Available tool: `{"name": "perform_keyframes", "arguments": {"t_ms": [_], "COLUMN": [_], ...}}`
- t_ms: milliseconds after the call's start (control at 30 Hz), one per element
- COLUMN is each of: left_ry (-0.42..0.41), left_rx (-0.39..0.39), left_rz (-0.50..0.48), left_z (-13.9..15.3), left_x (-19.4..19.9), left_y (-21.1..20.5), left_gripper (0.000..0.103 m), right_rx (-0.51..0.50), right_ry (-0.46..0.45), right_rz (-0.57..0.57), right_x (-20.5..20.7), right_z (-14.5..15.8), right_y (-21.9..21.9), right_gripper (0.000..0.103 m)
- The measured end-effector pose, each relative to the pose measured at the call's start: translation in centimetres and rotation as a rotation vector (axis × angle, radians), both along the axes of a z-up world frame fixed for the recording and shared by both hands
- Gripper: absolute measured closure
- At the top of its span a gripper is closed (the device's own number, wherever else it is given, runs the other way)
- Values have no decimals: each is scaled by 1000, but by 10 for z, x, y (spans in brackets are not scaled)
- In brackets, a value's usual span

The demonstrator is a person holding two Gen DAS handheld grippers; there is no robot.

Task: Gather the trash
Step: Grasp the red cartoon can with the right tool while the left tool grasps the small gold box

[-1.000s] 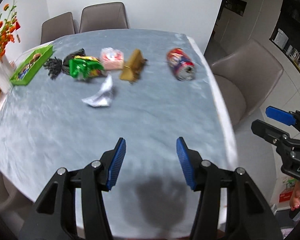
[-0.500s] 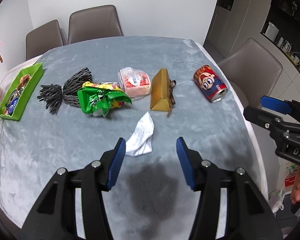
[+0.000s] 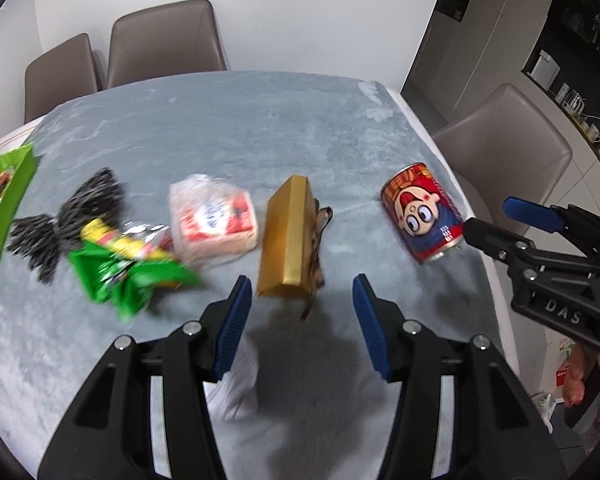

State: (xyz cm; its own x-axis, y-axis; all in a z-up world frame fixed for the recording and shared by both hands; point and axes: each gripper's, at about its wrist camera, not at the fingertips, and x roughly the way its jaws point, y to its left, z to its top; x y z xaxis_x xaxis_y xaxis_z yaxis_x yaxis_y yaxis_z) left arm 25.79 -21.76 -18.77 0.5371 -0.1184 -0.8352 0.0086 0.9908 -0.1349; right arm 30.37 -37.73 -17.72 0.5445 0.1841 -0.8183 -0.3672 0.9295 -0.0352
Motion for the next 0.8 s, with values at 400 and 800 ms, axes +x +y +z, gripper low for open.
{"name": "perform_keyframes", "arguments": {"t_ms": [400, 800], "left_ry": [103, 128], "left_rx": [38, 25], "left_rz": [17, 19], "left_z": [-51, -66], "left_x": [52, 57], "left_y": [-13, -13], "left_gripper": [50, 60], "right_rx": [-13, -11], "right_ry": [101, 121], "right_rz": [23, 62], "right_x": [51, 55], "right_z": [-53, -62], "right_y": [-6, 6], "right_gripper": [40, 40]}}
